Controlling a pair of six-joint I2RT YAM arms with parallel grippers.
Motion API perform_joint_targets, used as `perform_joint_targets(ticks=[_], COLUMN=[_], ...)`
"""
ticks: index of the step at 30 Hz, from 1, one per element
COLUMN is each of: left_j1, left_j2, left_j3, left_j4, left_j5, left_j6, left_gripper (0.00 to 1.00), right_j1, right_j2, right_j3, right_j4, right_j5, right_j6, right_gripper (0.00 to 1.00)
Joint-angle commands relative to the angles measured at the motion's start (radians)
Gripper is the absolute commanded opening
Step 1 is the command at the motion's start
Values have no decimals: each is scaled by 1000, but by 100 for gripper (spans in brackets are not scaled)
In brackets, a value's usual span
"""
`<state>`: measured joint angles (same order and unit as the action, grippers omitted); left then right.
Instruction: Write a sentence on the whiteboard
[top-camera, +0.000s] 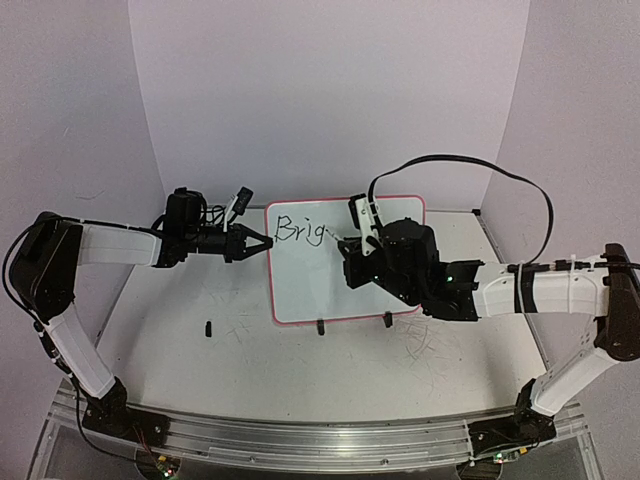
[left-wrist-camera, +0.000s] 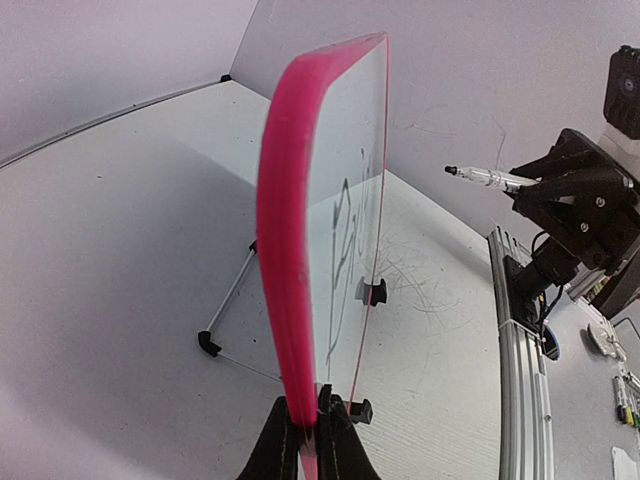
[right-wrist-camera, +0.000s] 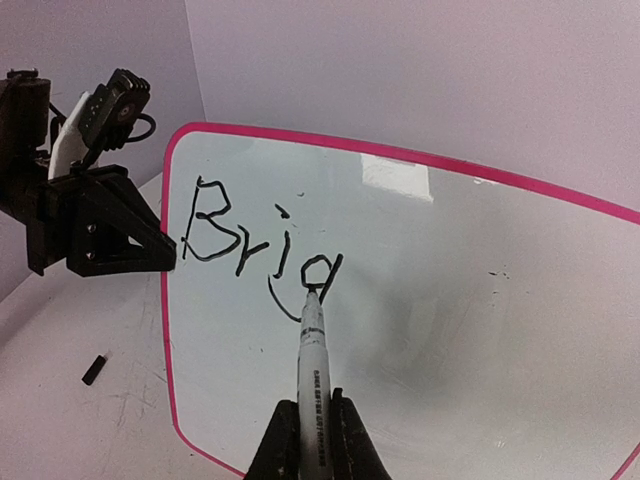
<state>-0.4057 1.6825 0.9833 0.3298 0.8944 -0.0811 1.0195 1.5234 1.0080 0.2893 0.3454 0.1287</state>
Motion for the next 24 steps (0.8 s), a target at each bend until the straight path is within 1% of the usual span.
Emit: perform_joint_targets(ticks=[1,9,12,17,24], left_j1=[5,5,5,5,5], left_j2=[-57,-58,-59,-58,-61], left_j3=[7,8,8,8,7], left_j4=[41,40,40,40,40], left_j5=[-32,-31,-30,-30,-31], left_j6=[47,48,48,47,49], left_gripper=[0,0,0,0,0], right_j1=[-4,-29,-33,-39,-57], right_j2=[16,-2,1,33,72], right_j3=[49,28,33,72,121], right_j4=[11,20,21,21,20], right_j5=[20,-8,6,0,1], right_j6=[13,29,20,-11,6], right_gripper=[0,0,0,0,0])
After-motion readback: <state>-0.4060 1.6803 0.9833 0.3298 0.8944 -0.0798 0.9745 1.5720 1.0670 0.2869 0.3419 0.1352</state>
